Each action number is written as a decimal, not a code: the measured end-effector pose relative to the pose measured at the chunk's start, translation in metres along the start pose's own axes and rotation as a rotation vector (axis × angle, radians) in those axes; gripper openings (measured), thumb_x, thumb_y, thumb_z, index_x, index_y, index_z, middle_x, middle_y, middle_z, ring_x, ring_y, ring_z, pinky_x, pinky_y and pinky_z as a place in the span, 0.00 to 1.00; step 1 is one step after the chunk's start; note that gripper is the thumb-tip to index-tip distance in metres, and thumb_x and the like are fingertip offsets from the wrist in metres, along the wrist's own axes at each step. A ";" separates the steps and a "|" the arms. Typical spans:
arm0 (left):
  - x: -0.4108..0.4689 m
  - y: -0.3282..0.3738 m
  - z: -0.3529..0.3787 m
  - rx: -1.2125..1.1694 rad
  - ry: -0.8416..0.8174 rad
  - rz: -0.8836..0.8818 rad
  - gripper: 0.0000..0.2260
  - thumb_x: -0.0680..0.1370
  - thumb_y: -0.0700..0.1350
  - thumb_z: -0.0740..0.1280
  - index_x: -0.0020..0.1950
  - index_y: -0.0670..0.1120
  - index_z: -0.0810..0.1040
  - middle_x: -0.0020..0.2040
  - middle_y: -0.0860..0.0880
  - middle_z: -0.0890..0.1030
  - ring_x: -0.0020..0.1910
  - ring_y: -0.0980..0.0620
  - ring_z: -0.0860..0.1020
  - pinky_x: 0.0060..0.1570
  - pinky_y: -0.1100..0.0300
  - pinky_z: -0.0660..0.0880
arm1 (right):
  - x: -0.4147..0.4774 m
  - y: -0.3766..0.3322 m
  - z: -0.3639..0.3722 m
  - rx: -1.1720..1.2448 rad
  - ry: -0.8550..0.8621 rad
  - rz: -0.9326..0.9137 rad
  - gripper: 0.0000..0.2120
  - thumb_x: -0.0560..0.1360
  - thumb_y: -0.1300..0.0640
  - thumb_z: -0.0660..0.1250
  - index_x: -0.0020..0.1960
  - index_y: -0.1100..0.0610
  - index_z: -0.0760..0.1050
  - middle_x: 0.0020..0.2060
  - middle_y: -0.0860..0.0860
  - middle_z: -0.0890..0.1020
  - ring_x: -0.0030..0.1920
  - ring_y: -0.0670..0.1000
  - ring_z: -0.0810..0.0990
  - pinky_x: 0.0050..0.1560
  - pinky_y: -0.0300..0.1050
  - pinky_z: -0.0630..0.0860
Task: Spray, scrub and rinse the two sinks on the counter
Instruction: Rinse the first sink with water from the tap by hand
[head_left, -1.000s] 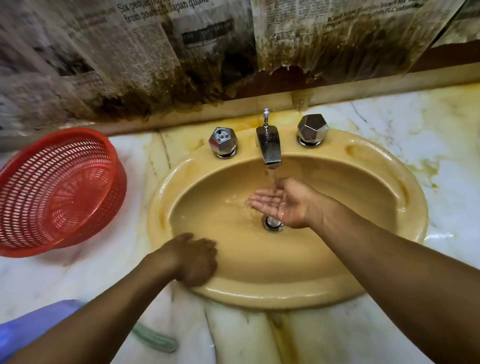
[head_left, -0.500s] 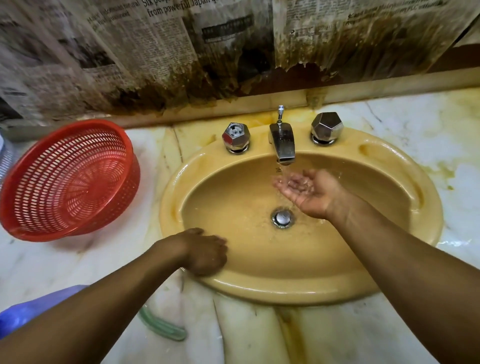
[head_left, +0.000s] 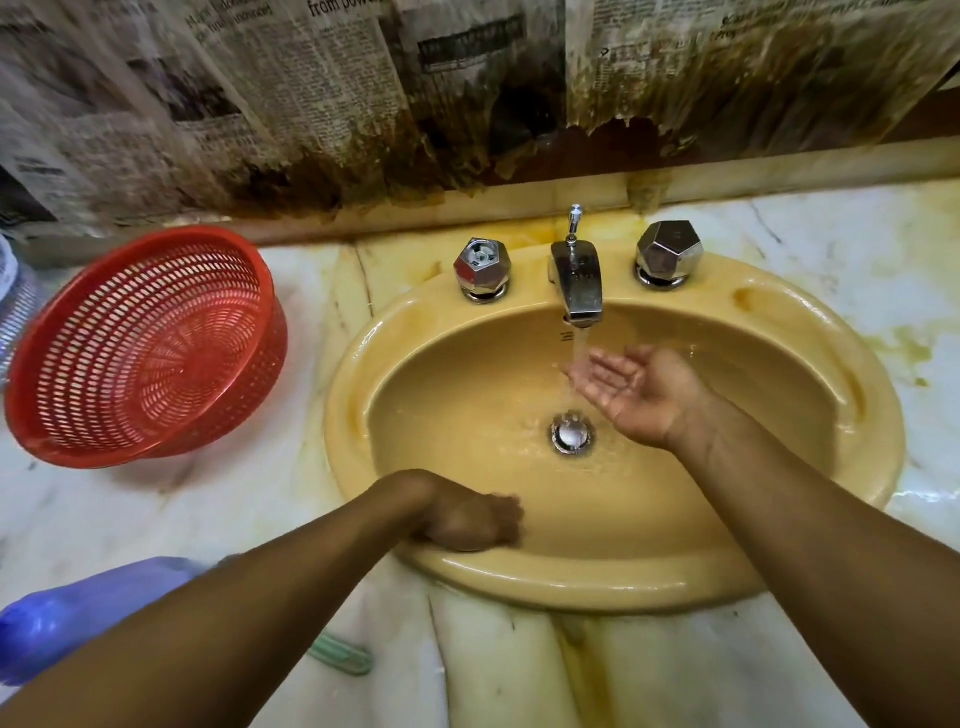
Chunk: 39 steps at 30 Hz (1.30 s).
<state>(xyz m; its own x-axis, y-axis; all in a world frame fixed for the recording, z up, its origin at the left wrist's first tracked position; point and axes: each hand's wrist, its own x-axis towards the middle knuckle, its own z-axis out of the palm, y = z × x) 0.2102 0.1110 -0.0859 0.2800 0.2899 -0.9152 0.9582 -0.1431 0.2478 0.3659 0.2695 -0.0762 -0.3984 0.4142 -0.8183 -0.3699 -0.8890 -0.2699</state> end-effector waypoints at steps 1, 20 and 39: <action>0.002 -0.009 0.002 0.020 0.047 -0.082 0.24 0.89 0.47 0.46 0.85 0.43 0.49 0.85 0.46 0.43 0.83 0.51 0.42 0.75 0.58 0.38 | -0.005 0.003 0.010 0.000 -0.052 0.004 0.20 0.87 0.54 0.55 0.61 0.70 0.77 0.60 0.68 0.82 0.59 0.66 0.83 0.58 0.58 0.82; 0.019 -0.008 0.003 -0.415 0.009 -0.064 0.28 0.87 0.57 0.52 0.85 0.50 0.54 0.85 0.51 0.54 0.83 0.50 0.54 0.81 0.48 0.50 | -0.024 0.038 0.011 -0.490 -0.202 0.132 0.22 0.87 0.55 0.56 0.63 0.73 0.76 0.54 0.70 0.84 0.54 0.67 0.86 0.48 0.55 0.86; -0.046 -0.056 0.017 -0.452 1.240 -0.306 0.16 0.80 0.43 0.68 0.68 0.48 0.79 0.66 0.50 0.77 0.66 0.48 0.76 0.65 0.57 0.71 | -0.032 0.018 -0.013 0.090 0.042 -0.009 0.20 0.87 0.56 0.55 0.59 0.72 0.77 0.57 0.68 0.82 0.56 0.66 0.83 0.50 0.55 0.81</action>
<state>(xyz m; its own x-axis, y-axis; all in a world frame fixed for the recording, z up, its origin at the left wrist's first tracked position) 0.1431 0.0896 -0.0633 -0.3072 0.9434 -0.1251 0.8596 0.3315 0.3889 0.3829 0.2378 -0.0610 -0.3597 0.4117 -0.8374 -0.4476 -0.8635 -0.2323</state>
